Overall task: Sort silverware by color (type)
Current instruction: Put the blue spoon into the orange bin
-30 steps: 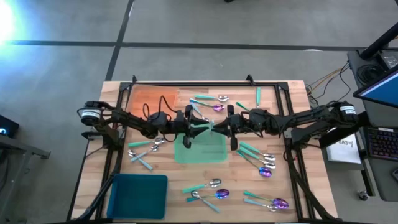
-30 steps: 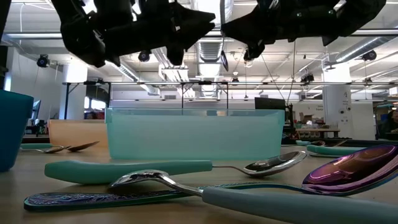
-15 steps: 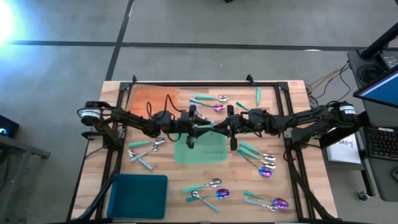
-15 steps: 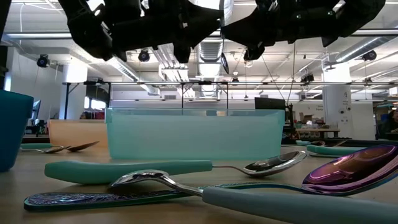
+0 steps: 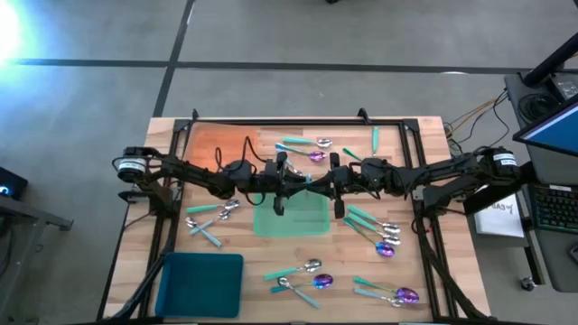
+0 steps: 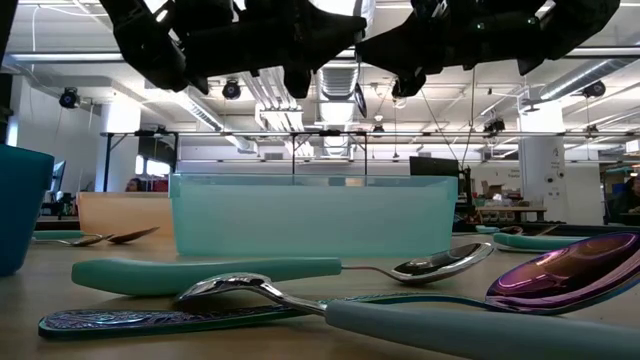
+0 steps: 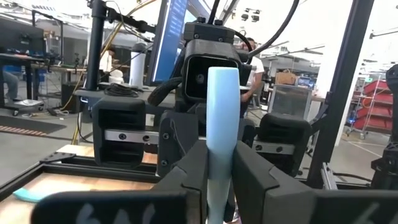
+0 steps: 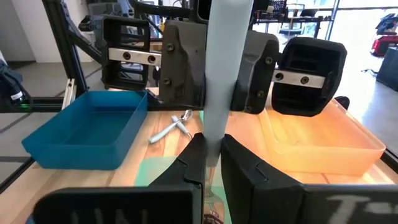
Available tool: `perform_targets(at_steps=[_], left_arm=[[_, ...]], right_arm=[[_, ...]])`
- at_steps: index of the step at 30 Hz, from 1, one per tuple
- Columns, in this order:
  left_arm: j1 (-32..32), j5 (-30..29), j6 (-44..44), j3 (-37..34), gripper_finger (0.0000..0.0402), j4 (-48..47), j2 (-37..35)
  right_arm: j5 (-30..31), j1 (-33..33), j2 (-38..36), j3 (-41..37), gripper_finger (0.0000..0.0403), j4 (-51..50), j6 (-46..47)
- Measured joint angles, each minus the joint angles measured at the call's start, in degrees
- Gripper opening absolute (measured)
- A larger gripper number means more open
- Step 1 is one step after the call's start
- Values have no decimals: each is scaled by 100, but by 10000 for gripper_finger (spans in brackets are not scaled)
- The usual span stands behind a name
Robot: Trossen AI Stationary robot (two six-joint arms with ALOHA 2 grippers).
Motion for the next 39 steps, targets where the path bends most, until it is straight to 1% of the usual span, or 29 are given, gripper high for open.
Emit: perform_targets(at_steps=[3, 6, 8, 11, 14, 17, 20, 24, 27, 32, 36, 39], left_arm=[[0, 0, 16, 0, 29, -2, 0], [0, -1, 0, 0, 29, -8, 0], [9, -2, -5, 0, 29, -20, 0], [37, -22, 2, 0, 29, -90, 0], [107, -87, 64, -15, 29, -215, 0], [242, -185, 94, -58, 29, -536, -30], [474, -301, 143, -76, 29, -1124, -161], [866, -607, 365, -76, 29, -2178, -488], [1193, -865, 440, -79, 29, -3065, -865], [1638, -1495, 684, -79, 29, -4707, -1558], [1860, -2063, 931, -79, 29, -5697, -2062], [1992, -2624, 1150, -79, 29, -6287, -2394]], right_arm=[[0, 0, 0, 0, 22, -6, 31], [0, 0, 0, 0, 23, -10, 265], [1, 0, -2, 0, 31, -21, 417], [72, -43, -27, 2, 55, -149, 627], [430, -61, -72, 2, 87, -390, 638], [614, -72, -135, 2, 121, -570, 635], [615, -68, -205, 2, 148, -768, 625], [614, -68, -223, 2, 164, -1066, 662], [616, -68, -223, 2, 163, -1215, 672], [616, -76, -223, 2, 149, -1327, 660], [618, -76, -223, 2, 138, -1355, 654], [678, -76, -225, 2, 135, -1502, 659]])
